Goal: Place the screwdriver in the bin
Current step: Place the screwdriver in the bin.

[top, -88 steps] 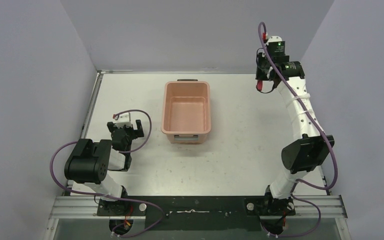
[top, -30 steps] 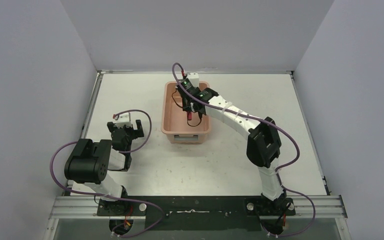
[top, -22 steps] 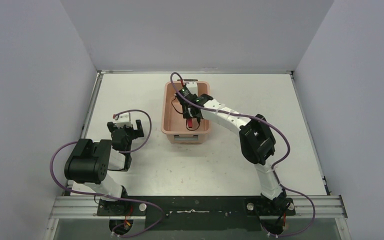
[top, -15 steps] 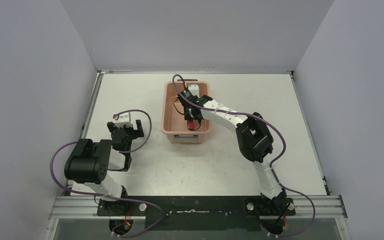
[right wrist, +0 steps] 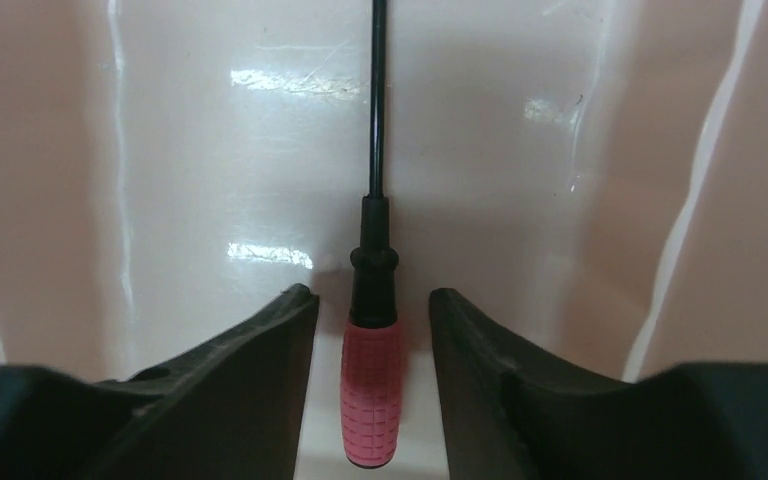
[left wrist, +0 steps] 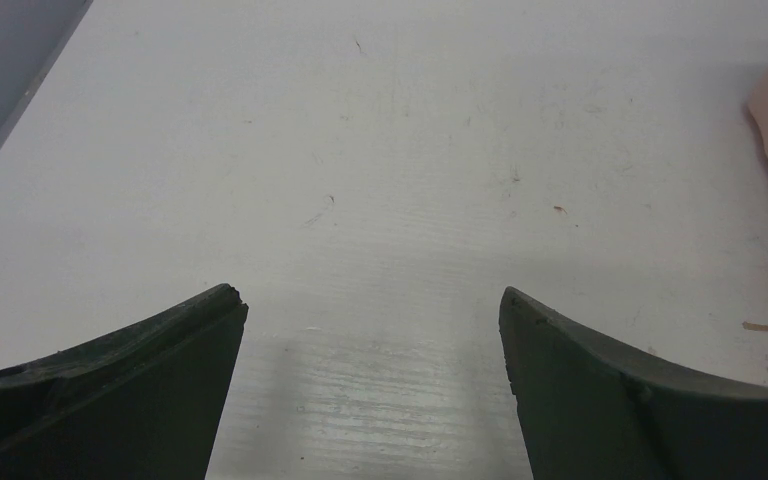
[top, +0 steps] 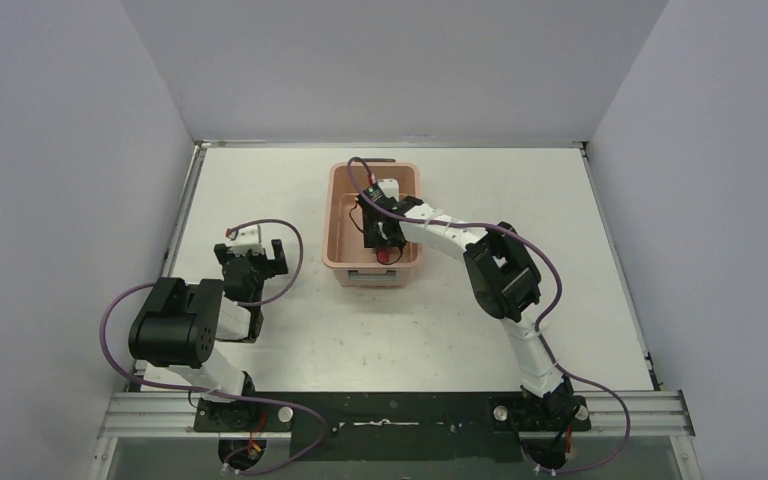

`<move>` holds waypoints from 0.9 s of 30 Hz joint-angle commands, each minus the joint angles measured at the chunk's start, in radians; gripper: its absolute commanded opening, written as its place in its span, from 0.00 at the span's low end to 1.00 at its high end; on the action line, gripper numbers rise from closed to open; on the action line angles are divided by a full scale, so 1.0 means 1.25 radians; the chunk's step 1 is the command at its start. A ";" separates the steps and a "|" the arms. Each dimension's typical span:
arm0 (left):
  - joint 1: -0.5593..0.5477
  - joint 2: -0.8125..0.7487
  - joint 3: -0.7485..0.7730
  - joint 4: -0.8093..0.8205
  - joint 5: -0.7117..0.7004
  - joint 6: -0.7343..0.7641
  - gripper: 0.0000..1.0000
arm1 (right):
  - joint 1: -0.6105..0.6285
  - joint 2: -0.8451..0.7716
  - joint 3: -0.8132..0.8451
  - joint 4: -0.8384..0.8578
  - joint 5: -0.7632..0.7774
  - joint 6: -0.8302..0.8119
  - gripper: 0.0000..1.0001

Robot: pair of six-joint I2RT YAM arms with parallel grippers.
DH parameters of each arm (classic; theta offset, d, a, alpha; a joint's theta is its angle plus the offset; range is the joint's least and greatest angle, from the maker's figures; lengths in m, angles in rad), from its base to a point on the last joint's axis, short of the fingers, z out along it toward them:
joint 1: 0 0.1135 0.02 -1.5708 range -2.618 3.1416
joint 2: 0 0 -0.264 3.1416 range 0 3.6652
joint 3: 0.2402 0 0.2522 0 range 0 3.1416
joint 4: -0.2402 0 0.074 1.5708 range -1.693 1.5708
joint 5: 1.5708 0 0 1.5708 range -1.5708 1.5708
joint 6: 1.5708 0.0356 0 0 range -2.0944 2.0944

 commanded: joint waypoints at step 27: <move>-0.002 -0.003 0.018 0.019 -0.001 0.006 0.97 | 0.039 -0.050 0.302 -0.205 0.102 -0.046 1.00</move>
